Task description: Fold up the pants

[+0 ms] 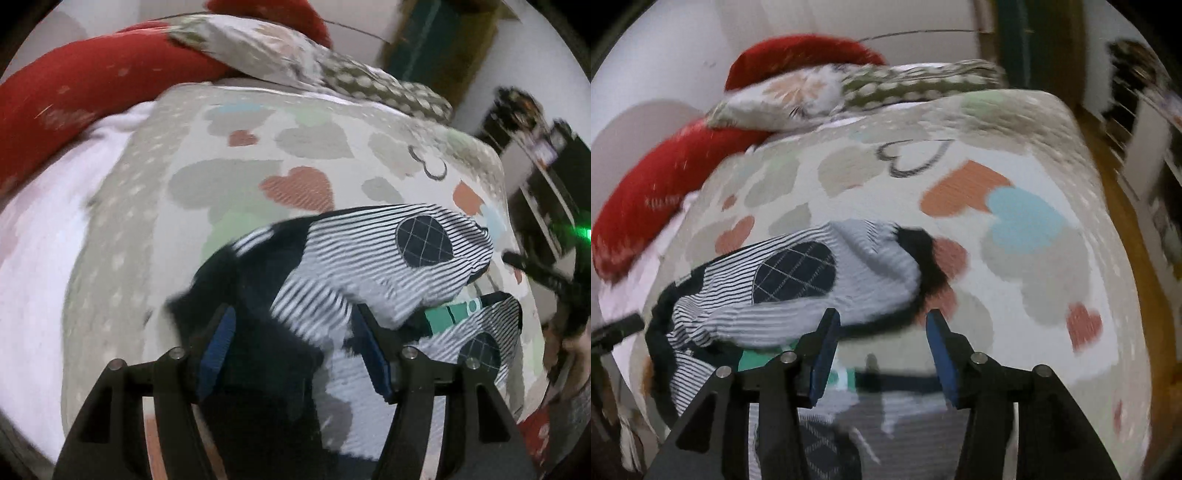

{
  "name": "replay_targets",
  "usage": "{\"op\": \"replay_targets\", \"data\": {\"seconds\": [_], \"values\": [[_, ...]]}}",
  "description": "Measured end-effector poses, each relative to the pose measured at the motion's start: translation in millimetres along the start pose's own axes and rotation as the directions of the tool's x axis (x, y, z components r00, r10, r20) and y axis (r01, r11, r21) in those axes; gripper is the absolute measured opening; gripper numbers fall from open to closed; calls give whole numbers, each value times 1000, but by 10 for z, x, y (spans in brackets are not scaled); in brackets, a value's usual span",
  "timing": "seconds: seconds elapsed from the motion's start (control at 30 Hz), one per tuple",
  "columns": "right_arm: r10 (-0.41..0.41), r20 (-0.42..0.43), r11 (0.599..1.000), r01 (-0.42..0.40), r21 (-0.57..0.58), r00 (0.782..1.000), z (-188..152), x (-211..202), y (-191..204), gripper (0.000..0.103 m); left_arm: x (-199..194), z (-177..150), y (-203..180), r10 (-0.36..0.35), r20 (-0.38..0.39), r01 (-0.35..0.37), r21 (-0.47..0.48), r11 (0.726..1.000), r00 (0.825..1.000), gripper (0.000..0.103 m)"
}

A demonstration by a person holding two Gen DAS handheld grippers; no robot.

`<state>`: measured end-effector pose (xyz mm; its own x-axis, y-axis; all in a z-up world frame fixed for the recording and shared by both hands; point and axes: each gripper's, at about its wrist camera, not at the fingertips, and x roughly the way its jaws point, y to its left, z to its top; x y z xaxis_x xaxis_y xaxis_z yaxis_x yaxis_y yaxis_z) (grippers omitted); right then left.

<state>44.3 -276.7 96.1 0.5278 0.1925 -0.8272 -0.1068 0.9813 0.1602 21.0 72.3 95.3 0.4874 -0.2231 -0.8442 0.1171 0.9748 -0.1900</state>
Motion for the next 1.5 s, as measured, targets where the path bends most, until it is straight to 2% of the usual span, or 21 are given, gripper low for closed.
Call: {"op": "replay_targets", "data": {"seconds": [0.1, 0.27, 0.33, 0.47, 0.53, 0.6, 0.73, 0.77, 0.8, 0.83, 0.9, 1.07, 1.23, 1.4, 1.5], "values": [[-10, -44, 997, 7, -77, 999, 259, 252, 124, 52, 271, 230, 4, 0, -33, 2, 43, 999, 999, 64], [-19, -98, 988, 4, -154, 995, 601, 642, 234, 53, 667, 466, 147, -46, -116, 52, 41, 998, 992, 64], [-16, -132, 984, -7, -177, 991, 689, 808, 282, 54, 819, 525, 132, -54, -168, 69, 85, 994, 984, 64], [-30, -184, 972, -14, -233, 983, 770, 1141, 353, 54, 1026, 608, 57, -49, -218, 86, 166, 982, 975, 65], [-41, -200, 969, -10, -248, 979, 776, 1254, 363, 56, 1118, 629, 11, -54, -230, 101, 200, 974, 972, 81], [-45, -194, 965, -7, -261, 980, 769, 1320, 375, 62, 1216, 615, -38, -53, -255, 114, 234, 965, 965, 87], [-25, -182, 966, -24, -259, 983, 737, 1325, 392, 63, 1247, 602, -82, -37, -246, 103, 259, 960, 969, 88], [-9, -178, 968, -37, -250, 984, 719, 1310, 388, 59, 1234, 607, -76, -37, -242, 100, 253, 962, 970, 84], [23, -180, 970, -65, -232, 983, 702, 1290, 380, 40, 1217, 608, -70, -42, -234, 101, 249, 963, 971, 65], [55, -184, 973, -94, -211, 981, 685, 1260, 372, 18, 1179, 607, -72, -51, -226, 108, 247, 963, 973, 40], [86, -173, 975, -119, -186, 981, 654, 1184, 382, 9, 1116, 615, -72, -69, -222, 121, 231, 965, 973, 6], [92, -100, 979, -108, -171, 991, 550, 818, 474, 8, 778, 582, -171, -54, -136, 85, 231, 969, 989, 6], [76, -8, 981, -76, -181, 997, 320, 212, 529, 8, 162, 362, -330, -77, -10, 77, 233, 969, 997, 6], [114, 64, 979, -101, -176, 991, -121, -355, 517, 8, -431, -104, -463, -102, 96, 77, 235, 969, 990, 6], [142, 89, 977, -125, -172, 986, -553, -586, 522, 8, -638, -489, -519, -99, 134, 67, 225, 972, 986, 6]]}}
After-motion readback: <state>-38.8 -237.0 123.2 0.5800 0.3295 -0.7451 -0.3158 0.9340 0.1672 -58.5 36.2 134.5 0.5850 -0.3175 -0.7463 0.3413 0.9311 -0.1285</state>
